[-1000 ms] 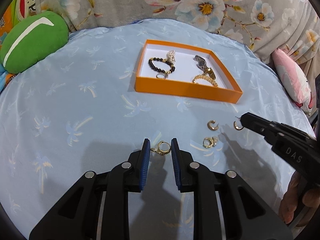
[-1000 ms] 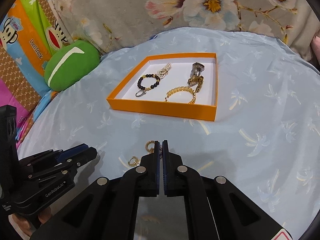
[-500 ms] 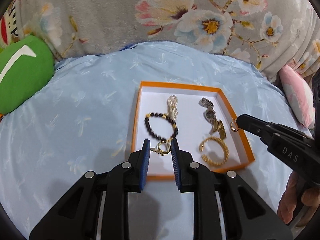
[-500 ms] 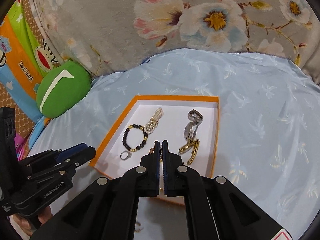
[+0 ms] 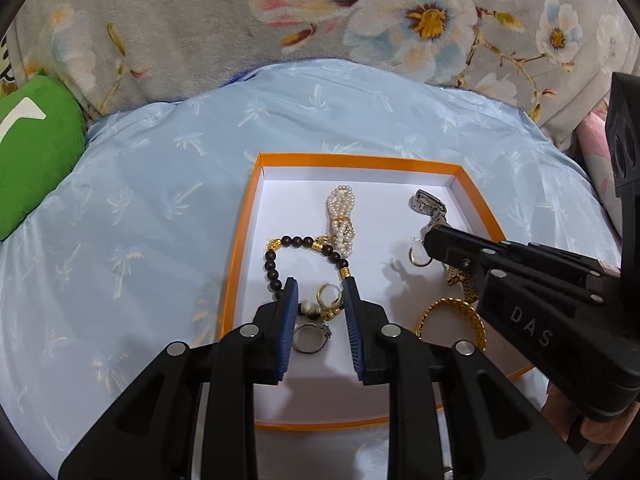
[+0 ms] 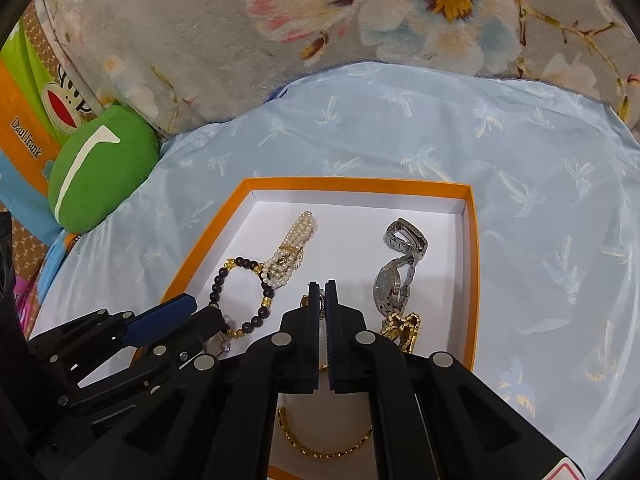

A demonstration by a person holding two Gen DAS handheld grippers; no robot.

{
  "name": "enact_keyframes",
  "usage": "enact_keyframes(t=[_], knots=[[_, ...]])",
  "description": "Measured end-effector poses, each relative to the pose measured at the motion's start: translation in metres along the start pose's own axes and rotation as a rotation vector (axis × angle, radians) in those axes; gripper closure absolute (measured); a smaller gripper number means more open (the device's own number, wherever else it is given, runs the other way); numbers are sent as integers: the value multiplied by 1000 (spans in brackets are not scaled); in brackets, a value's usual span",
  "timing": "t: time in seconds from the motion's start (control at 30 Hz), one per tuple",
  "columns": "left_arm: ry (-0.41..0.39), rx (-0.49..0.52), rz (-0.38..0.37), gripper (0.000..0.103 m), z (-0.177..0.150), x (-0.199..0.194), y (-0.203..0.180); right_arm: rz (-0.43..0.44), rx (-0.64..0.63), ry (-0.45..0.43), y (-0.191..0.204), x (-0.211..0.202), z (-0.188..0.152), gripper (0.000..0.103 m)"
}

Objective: Organize jewelry
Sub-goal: 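Carry both earrings into the orange box and open both tools, then withdraw left tool from the box while right tool grasps another gold hoop earring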

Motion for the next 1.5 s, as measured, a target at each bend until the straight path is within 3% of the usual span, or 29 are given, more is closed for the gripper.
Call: enact_keyframes(t=[0.07, 0.33, 0.47, 0.67, 0.83, 1.2, 1.3, 1.37, 1.5], knots=[[-4, -5, 9, 65, 1, -1, 2, 0, 8, -15, -2, -5, 3, 97], [-57, -36, 48, 65, 5, -31, 20, -3, -12, -83, -4, -57, 3, 97], [-67, -37, 60, 65, -11, -61, 30, 17, -21, -84, -2, -95, -21, 89], [-47, -64, 49, 65, -49, -102, 33, 61, -8, -34, 14, -127, -70, 87], [-28, -76, 31, 65, -75, -126, 24, 84, -12, 12, 32, -129, -97, 80], [1, -100, 31, 65, -99, -136, 24, 35, -79, 102, 48, -103, -121, 78], [3, -102, 26, 65, -101, -137, 24, 10, -119, 99, 50, -102, -122, 80], [5, -101, 20, 65, -102, -136, 23, -12, -141, 99, 48, -102, -122, 87], [18, -103, -11, 65, -104, -136, 15, -16, -117, 91, 40, -106, -121, 88]])
Point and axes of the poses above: each gripper's, at about its wrist camera, not at the fingertips, and x roughly the way its jaws point, y to its left, z to its top, the point moved 10 cm from there along x, roughly the way its jaws point, and after that the axes turned 15 degrees about -y, right-handed, at the moved point
